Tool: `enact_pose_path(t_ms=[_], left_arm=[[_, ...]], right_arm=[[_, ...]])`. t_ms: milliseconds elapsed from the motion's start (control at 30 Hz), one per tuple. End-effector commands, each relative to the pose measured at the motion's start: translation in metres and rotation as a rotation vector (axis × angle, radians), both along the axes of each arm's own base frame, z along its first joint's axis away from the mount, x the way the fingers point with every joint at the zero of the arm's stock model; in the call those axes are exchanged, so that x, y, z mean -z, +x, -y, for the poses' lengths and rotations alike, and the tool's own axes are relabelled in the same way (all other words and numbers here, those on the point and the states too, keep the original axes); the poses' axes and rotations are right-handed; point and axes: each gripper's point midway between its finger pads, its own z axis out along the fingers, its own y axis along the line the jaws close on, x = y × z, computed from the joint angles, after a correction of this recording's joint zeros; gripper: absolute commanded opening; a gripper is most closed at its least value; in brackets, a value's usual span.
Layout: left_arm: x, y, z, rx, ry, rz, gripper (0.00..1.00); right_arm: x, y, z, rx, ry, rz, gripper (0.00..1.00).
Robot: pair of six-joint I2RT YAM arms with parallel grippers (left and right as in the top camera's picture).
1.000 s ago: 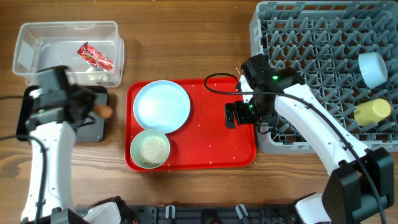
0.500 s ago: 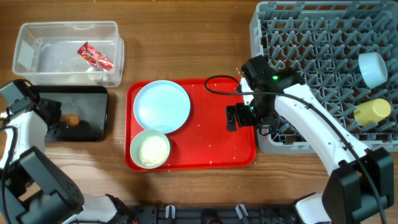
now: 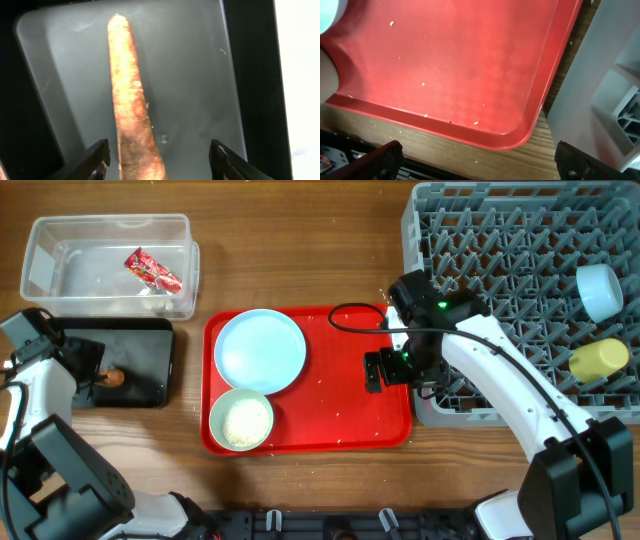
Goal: Sort waste into correct bins and load items into the dishwasher rack
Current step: 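Place the carrot onto the black tray with the left gripper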
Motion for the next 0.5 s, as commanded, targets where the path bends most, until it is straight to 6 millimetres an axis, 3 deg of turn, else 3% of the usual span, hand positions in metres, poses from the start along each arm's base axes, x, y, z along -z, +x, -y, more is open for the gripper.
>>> enact_pose_path(t_ms=[0,167,333,467], left_arm=[[-0.026,0.007,0.003,0.108,0.043,0.028,0.61],[-0.076,0.018,0.020,0.273,0.108,0.037,0.65],[-0.113,0.022,0.080,0.536,0.104,0.043,0.68],[-0.112,0.004,0.139,0.682,0.023,-0.026,0.72]], right_arm=[[0.003,-0.003,0.002,-0.024,-0.014,-0.011,1.00],[0.003,-0.001,0.001,-0.023,-0.010,-0.001,1.00],[0.003,0.008,-0.001,-0.014,0.004,0.029,1.00],[0.001,0.011,-0.003,0.001,0.035,0.032,1.00]])
